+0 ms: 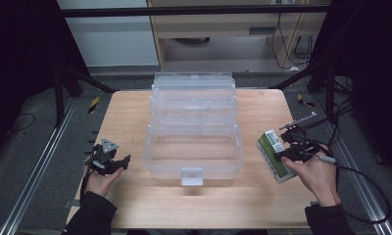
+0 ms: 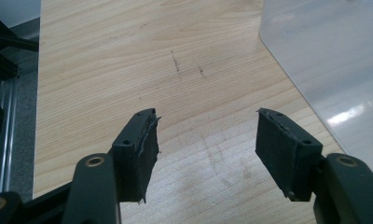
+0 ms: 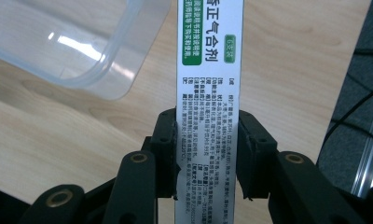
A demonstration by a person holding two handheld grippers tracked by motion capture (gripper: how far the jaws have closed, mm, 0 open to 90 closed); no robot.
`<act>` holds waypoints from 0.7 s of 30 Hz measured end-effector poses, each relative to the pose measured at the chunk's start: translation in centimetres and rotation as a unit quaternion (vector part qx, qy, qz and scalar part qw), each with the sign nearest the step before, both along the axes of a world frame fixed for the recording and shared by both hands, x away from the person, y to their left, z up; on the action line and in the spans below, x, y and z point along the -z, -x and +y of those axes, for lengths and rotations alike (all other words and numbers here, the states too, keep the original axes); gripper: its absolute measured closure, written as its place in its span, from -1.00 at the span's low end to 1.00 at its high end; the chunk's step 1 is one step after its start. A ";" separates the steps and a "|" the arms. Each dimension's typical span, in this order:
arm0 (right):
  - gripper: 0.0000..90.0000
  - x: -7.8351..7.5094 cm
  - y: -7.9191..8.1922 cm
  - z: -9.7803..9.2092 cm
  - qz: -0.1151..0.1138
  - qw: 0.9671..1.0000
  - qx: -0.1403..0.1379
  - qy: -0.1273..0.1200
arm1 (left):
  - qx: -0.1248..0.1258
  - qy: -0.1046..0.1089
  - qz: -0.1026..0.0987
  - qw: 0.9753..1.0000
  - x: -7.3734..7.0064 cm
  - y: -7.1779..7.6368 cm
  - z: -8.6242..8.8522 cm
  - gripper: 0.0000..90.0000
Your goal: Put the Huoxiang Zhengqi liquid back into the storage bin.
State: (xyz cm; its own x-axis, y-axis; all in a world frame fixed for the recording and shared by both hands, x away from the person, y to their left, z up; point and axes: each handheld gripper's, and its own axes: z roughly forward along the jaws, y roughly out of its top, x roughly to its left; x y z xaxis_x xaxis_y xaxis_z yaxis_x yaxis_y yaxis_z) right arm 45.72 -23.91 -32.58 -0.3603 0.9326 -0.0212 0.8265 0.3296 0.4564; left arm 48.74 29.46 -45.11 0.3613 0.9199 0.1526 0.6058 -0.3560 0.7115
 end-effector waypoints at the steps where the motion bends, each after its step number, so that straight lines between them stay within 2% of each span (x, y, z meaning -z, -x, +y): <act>1: 0.42 -0.2 0.0 0.0 -0.008 1.000 -0.002 0.001 | 0.000 0.000 0.000 1.000 0.0 0.0 0.0 -0.15; 6: 0.42 -1.2 -0.1 0.3 -0.033 0.999 -0.012 0.000 | 0.000 0.000 0.001 1.000 0.0 0.0 0.0 -0.15; 12: 0.42 -2.2 -0.4 0.8 -0.052 0.999 -0.016 -0.001 | 0.000 0.000 0.001 1.000 0.0 0.0 0.0 -0.15; 17: 0.42 -2.9 -0.5 1.3 -0.072 0.997 -0.030 0.000 | -0.001 0.000 0.000 1.000 0.0 0.0 0.0 -0.15; 21: 0.42 -3.6 -0.5 1.7 -0.080 0.996 -0.047 -0.010 | 0.000 0.000 0.001 1.000 0.0 0.0 0.0 -0.15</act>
State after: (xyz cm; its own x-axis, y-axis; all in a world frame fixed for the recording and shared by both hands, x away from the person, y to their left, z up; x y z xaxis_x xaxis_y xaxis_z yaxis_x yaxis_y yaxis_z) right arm 46.21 -22.26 -28.96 -0.4397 0.8957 -0.0664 0.7084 0.3913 0.5874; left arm 48.76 29.49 -45.14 0.3620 0.9196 0.1525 0.6068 -0.3567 0.7103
